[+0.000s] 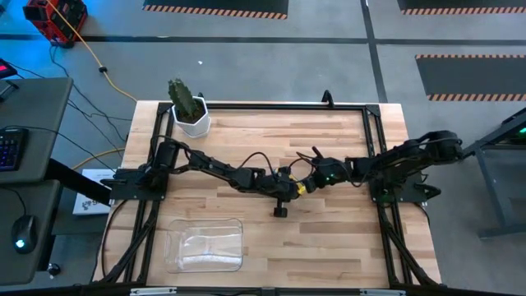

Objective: Nest measuring cups in basket
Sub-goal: Adjust the nested measuring cups

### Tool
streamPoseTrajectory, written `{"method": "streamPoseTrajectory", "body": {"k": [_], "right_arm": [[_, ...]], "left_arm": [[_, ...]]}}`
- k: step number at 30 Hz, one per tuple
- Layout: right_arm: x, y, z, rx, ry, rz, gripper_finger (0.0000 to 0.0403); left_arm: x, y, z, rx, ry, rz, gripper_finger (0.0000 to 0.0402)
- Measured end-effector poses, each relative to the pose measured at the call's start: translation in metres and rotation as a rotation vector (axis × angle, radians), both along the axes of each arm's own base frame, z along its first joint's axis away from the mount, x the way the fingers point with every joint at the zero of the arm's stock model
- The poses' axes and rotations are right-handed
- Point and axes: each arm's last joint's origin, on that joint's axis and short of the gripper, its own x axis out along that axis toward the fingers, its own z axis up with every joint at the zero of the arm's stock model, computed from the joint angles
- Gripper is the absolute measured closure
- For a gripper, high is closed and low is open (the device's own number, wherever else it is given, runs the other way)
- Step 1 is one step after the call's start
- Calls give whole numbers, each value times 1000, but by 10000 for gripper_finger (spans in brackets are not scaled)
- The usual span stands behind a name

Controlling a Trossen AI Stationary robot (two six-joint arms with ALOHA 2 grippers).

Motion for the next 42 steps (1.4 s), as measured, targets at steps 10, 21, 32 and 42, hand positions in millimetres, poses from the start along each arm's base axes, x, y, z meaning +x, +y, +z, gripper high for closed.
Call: {"method": "streamPoseTrajectory", "body": {"k": [10, 21, 32, 42], "right_arm": [[0, 2, 0, 45, -3, 32, 403], [0, 2, 0, 52, -3, 28, 403], [-3, 2, -3, 51, 43, 51, 403], [-3, 3, -3, 72, 41, 76, 403]], "left_arm": [[1, 4, 0, -6, -3, 13, 401], [6, 4, 8, -42, -34, -22, 401], [4, 5, 7, -41, 20, -23, 401], [5, 9, 7, -48, 17, -26, 401]]}}
